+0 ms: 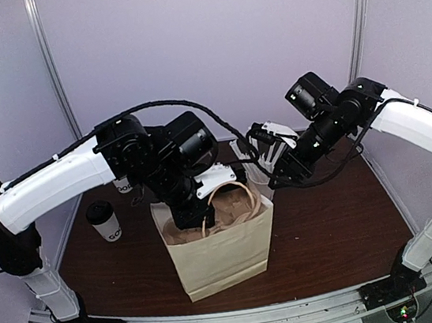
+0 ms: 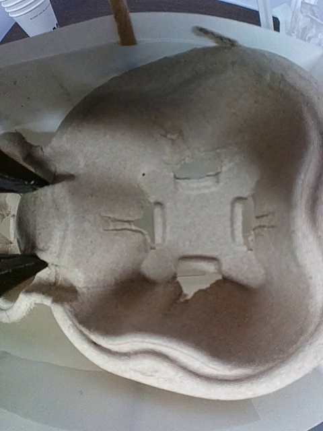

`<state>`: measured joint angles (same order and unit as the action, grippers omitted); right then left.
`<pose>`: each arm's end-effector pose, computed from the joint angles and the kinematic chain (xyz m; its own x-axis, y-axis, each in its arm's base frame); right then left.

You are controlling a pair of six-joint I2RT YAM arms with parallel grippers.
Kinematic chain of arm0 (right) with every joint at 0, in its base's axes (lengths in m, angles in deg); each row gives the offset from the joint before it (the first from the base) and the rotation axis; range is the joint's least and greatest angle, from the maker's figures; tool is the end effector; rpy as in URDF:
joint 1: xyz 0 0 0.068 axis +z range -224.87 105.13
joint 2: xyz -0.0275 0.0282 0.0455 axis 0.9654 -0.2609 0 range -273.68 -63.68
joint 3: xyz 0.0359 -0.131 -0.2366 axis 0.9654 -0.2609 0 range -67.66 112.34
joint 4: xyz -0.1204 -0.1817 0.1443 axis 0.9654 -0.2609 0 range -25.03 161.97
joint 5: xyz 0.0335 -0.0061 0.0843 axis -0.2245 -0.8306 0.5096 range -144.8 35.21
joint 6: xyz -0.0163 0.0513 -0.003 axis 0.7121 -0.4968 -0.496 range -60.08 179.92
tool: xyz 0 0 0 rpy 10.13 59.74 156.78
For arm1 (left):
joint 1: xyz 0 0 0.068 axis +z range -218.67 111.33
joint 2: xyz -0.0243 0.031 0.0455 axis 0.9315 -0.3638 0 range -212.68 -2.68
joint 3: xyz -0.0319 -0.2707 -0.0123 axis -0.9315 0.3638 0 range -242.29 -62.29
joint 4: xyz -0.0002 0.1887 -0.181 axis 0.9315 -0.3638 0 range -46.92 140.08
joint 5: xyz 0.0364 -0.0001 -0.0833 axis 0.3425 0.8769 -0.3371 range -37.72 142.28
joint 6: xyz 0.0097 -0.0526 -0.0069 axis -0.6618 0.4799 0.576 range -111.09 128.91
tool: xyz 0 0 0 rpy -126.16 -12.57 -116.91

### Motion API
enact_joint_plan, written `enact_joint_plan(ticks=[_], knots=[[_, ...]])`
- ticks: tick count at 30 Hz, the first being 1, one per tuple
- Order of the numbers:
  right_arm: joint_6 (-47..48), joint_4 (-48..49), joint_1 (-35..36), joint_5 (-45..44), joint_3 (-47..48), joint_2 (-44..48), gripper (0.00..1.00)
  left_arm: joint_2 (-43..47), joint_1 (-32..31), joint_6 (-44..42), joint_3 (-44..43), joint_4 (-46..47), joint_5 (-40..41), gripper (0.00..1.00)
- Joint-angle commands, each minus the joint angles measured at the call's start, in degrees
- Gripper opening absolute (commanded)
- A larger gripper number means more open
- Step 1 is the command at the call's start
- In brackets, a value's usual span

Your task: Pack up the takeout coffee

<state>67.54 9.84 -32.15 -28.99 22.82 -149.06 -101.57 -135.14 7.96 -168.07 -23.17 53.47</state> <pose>0.2063 0.2117 0.3692 -0.5068 -0.6306 -0.5878 -0.8596 0.4208 0.2898 0.1368 -0.3122 0.3629 -0.3504 0.8467 -0.4004 0.9194 0.3926 0.0256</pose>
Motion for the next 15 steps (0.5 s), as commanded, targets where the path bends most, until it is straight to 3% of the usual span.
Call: enact_joint_plan(ticks=[1, 15], knots=[[2.03, 0.38, -0.24, 5.18, 0.37, 2.70, 0.54, -2.36, -0.23, -0.01, -2.21, -3.58, -0.93, 0.03], [4.62, 0.74, -0.80, 15.07, 0.86, 2.12, 0.63, -1.35, -0.21, 0.18, -3.49, -4.47, -1.19, 0.03]])
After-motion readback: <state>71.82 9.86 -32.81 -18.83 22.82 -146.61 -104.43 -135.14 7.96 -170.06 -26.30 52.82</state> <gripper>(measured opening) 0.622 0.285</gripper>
